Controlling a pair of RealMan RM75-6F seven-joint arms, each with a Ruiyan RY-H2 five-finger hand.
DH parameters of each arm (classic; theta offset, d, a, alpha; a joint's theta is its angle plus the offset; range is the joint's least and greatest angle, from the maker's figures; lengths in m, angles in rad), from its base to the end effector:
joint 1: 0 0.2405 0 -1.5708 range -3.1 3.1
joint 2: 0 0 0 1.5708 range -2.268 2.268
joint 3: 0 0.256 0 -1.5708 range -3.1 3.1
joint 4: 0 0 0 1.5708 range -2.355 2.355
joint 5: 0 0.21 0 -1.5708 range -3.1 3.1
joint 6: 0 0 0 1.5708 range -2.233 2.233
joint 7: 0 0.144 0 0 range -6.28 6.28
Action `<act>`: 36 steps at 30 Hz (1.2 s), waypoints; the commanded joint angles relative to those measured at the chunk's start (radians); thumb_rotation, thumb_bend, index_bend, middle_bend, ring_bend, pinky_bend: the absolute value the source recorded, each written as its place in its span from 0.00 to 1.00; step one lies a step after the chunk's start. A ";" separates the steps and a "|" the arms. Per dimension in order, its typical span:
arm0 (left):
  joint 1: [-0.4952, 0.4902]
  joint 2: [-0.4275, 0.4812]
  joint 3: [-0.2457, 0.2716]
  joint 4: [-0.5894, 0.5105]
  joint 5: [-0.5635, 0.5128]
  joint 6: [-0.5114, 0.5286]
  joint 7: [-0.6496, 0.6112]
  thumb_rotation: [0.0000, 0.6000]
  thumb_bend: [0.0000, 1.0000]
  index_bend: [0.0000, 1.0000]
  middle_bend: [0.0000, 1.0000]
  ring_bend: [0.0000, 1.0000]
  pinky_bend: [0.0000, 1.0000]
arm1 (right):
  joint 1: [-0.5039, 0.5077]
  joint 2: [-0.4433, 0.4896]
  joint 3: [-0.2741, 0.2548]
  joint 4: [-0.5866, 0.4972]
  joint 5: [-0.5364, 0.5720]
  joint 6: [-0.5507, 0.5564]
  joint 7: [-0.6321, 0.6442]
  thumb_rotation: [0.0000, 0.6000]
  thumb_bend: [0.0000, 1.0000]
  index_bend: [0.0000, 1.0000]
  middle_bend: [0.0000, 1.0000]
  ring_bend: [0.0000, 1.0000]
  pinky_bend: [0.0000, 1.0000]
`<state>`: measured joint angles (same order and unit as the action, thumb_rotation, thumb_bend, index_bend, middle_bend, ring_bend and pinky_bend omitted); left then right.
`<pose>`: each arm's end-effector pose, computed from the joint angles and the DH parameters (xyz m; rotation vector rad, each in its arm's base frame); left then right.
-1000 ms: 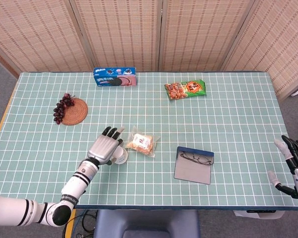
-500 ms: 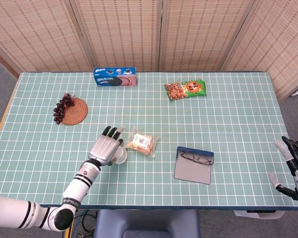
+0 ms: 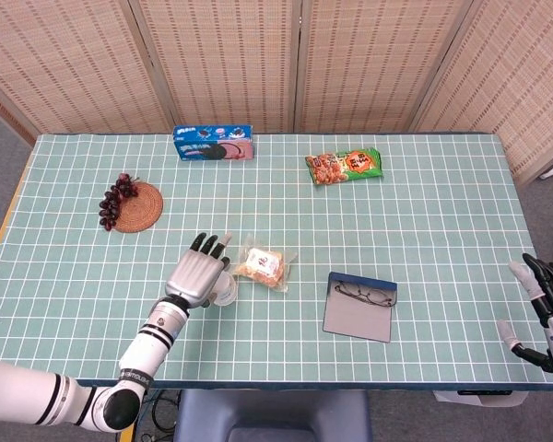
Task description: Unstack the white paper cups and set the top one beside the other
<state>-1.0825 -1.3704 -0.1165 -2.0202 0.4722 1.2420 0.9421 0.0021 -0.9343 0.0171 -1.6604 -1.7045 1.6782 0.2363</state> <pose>-0.0589 0.3124 0.0219 -1.9657 -0.7771 -0.6046 -0.2890 -0.1458 0.2185 1.4150 -0.8491 1.1316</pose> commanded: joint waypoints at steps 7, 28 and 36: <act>-0.021 0.014 -0.017 -0.054 -0.042 0.060 0.052 1.00 0.30 0.43 0.00 0.00 0.00 | 0.004 -0.001 -0.001 -0.001 0.000 -0.009 -0.005 1.00 0.34 0.05 0.00 0.00 0.00; -0.094 0.048 -0.102 -0.262 -0.174 0.288 0.205 1.00 0.30 0.44 0.00 0.00 0.00 | 0.007 -0.002 0.002 -0.001 0.007 -0.013 -0.007 1.00 0.34 0.05 0.00 0.00 0.00; -0.060 0.098 -0.084 -0.294 -0.146 0.310 0.173 1.00 0.30 0.44 0.00 0.00 0.00 | 0.007 -0.007 0.000 -0.003 0.003 -0.015 -0.025 1.00 0.34 0.05 0.00 0.00 0.00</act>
<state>-1.1503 -1.2823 -0.2068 -2.3103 0.3178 1.5542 1.1230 0.0091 -0.9409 0.0172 -1.6629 -1.7010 1.6627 0.2129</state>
